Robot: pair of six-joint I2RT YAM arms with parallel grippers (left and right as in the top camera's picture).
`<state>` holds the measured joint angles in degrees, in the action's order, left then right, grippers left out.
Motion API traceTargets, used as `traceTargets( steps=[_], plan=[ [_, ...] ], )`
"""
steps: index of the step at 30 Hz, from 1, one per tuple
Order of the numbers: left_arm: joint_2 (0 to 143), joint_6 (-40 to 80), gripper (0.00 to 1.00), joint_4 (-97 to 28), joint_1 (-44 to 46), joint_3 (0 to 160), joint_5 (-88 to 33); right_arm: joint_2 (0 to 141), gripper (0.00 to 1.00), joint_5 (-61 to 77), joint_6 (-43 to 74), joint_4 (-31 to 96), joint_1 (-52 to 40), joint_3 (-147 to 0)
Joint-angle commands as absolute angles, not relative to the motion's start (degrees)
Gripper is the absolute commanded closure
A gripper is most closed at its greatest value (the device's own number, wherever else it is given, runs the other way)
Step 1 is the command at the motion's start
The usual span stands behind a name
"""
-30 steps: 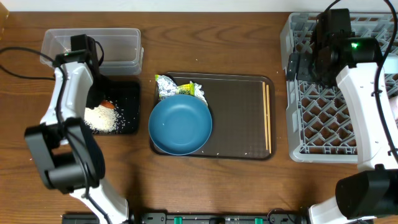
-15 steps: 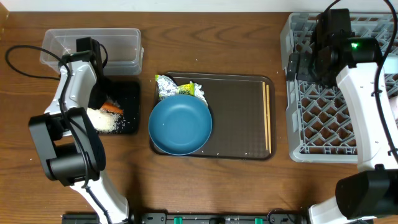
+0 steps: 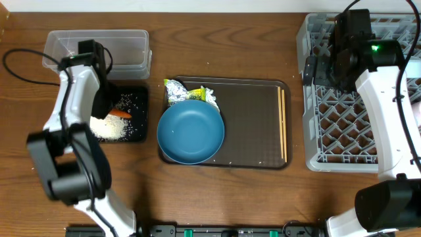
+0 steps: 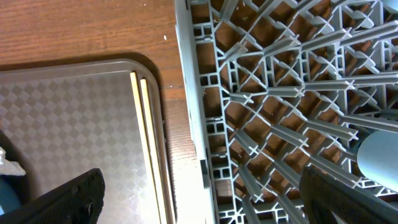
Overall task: Sort waste into correct bins and load items into the dishwasher rack
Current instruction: 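Lower the carrot onto the rice and open the left gripper, then move the right gripper to the blue bowl and grasp its rim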
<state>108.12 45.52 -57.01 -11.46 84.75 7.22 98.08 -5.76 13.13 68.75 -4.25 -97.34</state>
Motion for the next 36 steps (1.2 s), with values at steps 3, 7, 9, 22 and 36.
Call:
traceTargets(
  steps=[3, 7, 9, 22, 36],
  plan=[
    [94.3, 44.8, 0.56, -58.1, -11.8, 85.4, 9.9, 98.6, 0.01, -5.6, 13.0, 68.8, -4.1, -97.4],
    [87.1, 44.8, 0.05, -60.2, -13.3, 85.4, 22.2, 98.6, 0.01, -5.6, 13.0, 68.8, -4.1, -97.4],
    [84.4, 44.8, 0.02, -62.5, -14.4, 85.4, 22.4, 98.6, 0.01, -5.6, 13.0, 68.8, -4.1, -97.4],
    [80.2, 44.8, 0.00, -65.1, -14.9, 85.4, 21.6, 98.6, 0.01, -5.6, 13.0, 68.8, -4.1, -97.4],
    [80.2, 44.8, 0.00, -65.1, -14.9, 85.4, 21.6, 98.6, 0.01, 2.5, 20.8, 62.7, -4.2, -97.4]
  ],
)
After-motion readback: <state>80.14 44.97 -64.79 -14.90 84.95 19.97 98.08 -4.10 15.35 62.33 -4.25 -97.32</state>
